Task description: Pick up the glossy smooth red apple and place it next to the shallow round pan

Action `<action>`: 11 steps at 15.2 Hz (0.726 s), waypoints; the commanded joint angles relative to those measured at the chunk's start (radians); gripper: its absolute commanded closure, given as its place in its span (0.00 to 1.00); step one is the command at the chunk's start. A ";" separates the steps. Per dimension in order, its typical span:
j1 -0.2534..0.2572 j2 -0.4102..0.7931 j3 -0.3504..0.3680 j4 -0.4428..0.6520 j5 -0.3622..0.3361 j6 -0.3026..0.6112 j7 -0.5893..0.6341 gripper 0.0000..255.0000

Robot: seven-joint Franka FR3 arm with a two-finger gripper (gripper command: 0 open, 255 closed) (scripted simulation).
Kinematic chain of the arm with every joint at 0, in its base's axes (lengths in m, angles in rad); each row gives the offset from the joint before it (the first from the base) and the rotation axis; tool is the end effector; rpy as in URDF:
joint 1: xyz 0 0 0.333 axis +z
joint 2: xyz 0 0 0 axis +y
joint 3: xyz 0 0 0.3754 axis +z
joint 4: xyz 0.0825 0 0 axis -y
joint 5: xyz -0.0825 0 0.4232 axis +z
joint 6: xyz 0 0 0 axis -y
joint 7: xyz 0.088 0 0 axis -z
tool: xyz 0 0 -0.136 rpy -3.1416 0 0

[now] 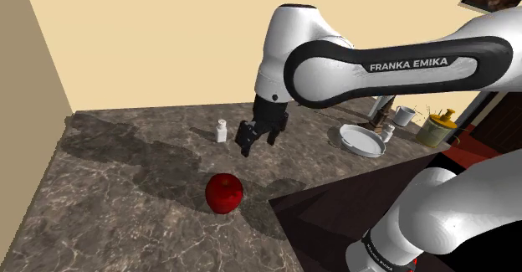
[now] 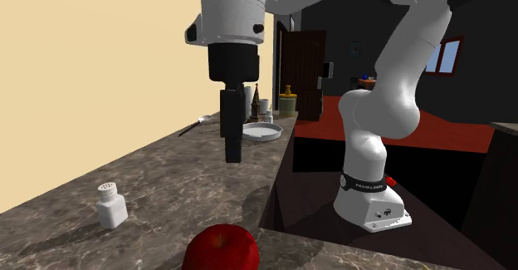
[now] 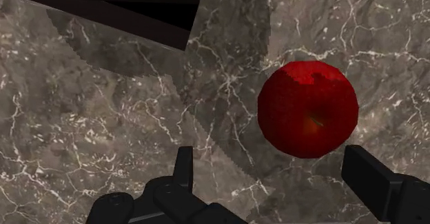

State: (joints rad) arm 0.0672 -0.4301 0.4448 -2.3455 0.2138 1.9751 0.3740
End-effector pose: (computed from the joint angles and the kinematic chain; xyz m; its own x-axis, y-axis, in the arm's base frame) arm 0.3758 0.2483 0.4919 0.9996 0.0223 0.0200 0.0228 -0.9994 -0.0275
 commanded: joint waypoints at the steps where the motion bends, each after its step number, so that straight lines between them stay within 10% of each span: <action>1: -0.002 0.068 0.047 0.029 -0.014 0.036 0.055 0.00; 11: -0.008 0.293 0.162 0.081 -0.115 0.179 0.222 0.00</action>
State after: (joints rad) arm 0.0588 -0.1423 0.6052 -2.2556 0.1014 2.1396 0.5935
